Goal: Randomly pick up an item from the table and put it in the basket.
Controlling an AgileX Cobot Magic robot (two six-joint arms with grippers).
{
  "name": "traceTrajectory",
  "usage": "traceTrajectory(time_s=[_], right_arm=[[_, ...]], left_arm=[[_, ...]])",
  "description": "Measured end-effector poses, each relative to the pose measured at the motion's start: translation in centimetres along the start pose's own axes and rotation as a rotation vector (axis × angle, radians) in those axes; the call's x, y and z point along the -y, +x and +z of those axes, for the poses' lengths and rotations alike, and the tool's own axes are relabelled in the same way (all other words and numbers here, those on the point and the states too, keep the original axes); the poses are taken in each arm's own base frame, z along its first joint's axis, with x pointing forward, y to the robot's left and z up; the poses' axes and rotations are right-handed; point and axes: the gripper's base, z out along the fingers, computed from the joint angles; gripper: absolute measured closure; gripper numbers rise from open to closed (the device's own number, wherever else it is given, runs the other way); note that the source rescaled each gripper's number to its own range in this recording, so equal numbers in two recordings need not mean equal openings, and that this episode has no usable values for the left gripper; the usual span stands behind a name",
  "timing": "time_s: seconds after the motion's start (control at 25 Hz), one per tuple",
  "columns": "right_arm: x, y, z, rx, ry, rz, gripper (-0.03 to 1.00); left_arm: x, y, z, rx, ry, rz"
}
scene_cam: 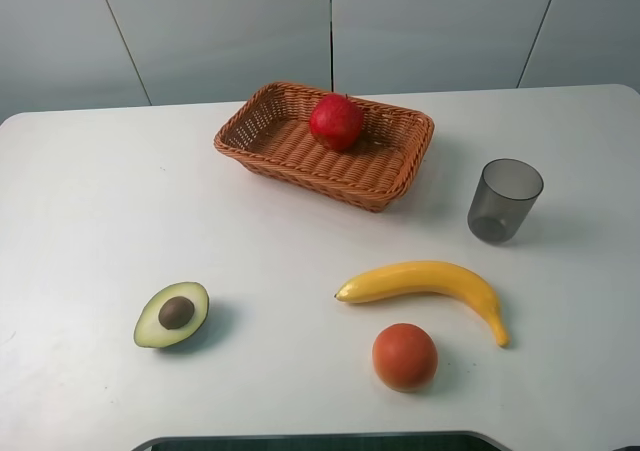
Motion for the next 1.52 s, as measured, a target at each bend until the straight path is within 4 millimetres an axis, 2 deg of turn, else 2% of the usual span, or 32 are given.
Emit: traceTrajectory(time_s=[0.24,1.52], right_arm=[[-0.07,-0.01,0.01,0.001,0.073,0.04,-0.03],[-0.04,-0.01,0.01,0.001,0.06,0.031,-0.03]], left_arm=[[0.0,0.0,0.0,0.0,0.0,0.0],[0.0,0.0,0.0,0.0,0.0,0.0]])
